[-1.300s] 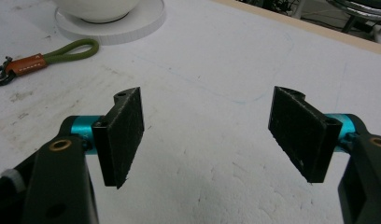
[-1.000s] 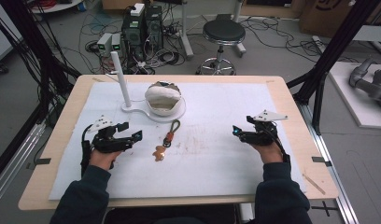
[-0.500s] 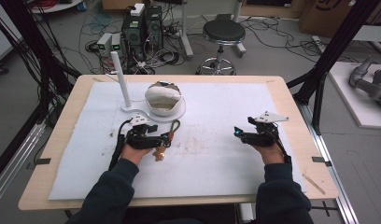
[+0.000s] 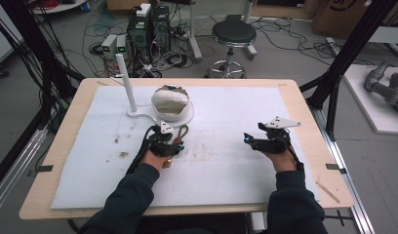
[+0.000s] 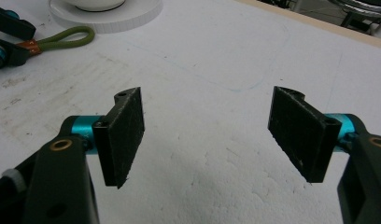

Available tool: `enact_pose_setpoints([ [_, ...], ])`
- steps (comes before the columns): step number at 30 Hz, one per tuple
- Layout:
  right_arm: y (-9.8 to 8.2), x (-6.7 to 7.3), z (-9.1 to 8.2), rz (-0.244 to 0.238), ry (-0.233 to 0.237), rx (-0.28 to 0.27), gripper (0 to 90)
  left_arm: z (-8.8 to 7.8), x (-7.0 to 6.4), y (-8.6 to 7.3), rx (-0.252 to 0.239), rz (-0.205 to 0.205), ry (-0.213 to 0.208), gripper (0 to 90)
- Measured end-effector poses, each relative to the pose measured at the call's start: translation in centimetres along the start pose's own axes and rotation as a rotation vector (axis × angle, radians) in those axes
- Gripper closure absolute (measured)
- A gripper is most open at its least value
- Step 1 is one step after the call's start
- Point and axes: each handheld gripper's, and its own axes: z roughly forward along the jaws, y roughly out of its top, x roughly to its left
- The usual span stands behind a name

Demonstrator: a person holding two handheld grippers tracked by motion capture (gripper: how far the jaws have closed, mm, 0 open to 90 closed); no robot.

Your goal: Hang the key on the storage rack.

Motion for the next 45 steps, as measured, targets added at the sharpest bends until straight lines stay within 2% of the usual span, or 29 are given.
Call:
enact_pose_setpoints([
  [1, 0.0, 0.1, 0.0, 0.001, 0.001, 0.001, 27.5, -0.1, 0.0, 0.0, -0.001, 0.003, -0.011, 57.9],
  [2, 0.0, 0.1, 0.0, 0.001, 0.001, 0.001, 27.5, -0.2, 0.0, 0.0, -0.001, 0.013, -0.014, 57.9],
  [3, 0.0, 0.1, 0.0, -0.002, 0.000, 0.003, 27.5, -0.2, 0.0, 0.0, 0.000, 0.009, -0.021, 65.6],
  [4, 0.0, 0.1, 0.1, 0.000, 0.000, 0.002, 27.6, -0.2, 0.1, 0.0, 0.000, 0.003, -0.026, 67.9],
  [8, 0.0, 0.0, 0.0, 0.001, -0.002, 0.000, 27.6, -0.3, 0.4, 0.0, -0.004, -0.031, -0.050, 70.5],
  [11, 0.0, -0.1, -0.1, 0.008, -0.005, -0.002, 27.6, -0.6, 0.7, 0.0, -0.017, -0.058, -0.089, 71.5],
  [16, -0.1, -0.2, -0.1, 0.015, -0.004, -0.006, 27.6, -2.1, 0.9, -0.1, -0.115, -0.087, -0.138, 71.7],
  [19, -0.1, -0.2, -0.3, 0.021, -0.005, -0.011, 27.7, -3.3, 1.3, -0.4, -0.172, -0.105, -0.151, 71.7],
  [27, -0.1, -0.1, -0.3, 0.022, -0.007, -0.018, 27.7, -7.3, 4.0, -1.1, -0.337, -0.175, -0.193, 71.7],
  [30, 0.0, -0.1, -0.2, 0.021, -0.008, -0.018, 27.7, -8.8, 5.1, -1.2, -0.378, -0.185, -0.189, 71.7],
  [35, 0.0, -0.1, -0.2, 0.020, -0.007, -0.015, 27.7, -11.1, 7.2, -1.4, -0.454, -0.228, -0.178, 71.7],
  [45, 0.0, -0.1, -0.1, 0.013, -0.007, -0.015, 27.7, -14.8, 10.8, -1.0, -0.577, -0.280, -0.117, 71.7],
])
